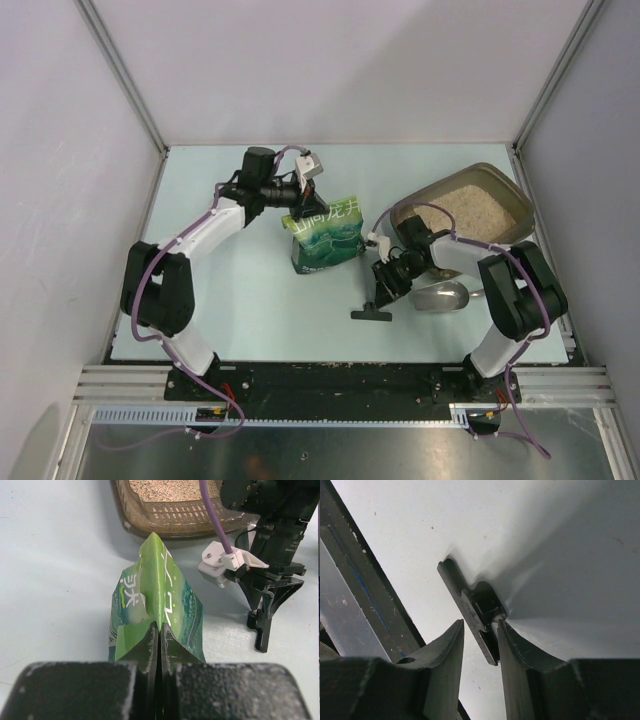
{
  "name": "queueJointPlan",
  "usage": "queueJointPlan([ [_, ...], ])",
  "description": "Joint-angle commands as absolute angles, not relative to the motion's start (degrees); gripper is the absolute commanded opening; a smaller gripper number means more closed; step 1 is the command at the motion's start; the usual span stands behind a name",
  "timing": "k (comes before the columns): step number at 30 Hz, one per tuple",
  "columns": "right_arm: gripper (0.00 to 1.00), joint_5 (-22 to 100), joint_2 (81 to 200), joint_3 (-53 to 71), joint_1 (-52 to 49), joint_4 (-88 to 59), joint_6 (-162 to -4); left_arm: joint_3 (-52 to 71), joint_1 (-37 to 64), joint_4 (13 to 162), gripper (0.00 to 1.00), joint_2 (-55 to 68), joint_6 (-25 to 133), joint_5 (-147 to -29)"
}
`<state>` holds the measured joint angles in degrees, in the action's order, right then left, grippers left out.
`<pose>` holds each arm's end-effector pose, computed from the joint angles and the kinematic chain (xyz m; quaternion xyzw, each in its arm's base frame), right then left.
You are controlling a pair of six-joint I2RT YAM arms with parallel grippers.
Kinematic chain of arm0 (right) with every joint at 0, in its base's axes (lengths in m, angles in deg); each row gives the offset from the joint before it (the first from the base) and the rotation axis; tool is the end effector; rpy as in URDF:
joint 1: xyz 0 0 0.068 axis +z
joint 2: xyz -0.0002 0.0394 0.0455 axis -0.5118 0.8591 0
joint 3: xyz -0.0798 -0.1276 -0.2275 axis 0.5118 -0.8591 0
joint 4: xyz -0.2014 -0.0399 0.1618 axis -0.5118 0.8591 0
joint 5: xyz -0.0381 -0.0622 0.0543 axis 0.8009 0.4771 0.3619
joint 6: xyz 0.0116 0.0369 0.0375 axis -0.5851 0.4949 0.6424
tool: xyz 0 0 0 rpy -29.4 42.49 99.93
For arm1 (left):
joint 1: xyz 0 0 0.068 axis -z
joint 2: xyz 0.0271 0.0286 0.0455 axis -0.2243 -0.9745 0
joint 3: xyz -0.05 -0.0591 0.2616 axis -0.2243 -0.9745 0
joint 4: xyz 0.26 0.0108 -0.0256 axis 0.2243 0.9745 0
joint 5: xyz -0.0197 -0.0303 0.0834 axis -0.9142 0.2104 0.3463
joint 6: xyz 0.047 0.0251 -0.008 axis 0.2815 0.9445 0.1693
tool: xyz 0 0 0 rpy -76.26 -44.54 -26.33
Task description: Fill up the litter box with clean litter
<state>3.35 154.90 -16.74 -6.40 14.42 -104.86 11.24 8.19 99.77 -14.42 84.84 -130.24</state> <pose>0.2503 0.1402 0.1479 -0.3554 0.8522 0.3729 0.0921 0.3452 -0.1630 0.2834 0.4634 0.6775 -0.3846 0.4224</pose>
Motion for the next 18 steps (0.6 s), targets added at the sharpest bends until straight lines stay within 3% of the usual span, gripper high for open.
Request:
queueJointPlan([
  [1,0.37,4.08,155.68,-15.21,-6.26,14.32,-104.13,11.31,7.61,99.88,0.00,-11.14,82.46,-130.40],
  [11,0.25,-1.19,159.19,-12.75,-6.09,17.22,-107.39,12.63,7.61,99.35,0.00,-12.72,81.59,-131.20],
  [16,0.00,-4.36,159.81,-11.35,-6.26,20.29,-110.28,12.72,7.61,99.26,0.00,-12.90,81.85,-131.55],
  [18,0.00,-4.36,157.80,-9.25,-7.05,22.40,-112.83,12.89,7.61,99.26,0.00,-12.99,81.76,-132.60],
])
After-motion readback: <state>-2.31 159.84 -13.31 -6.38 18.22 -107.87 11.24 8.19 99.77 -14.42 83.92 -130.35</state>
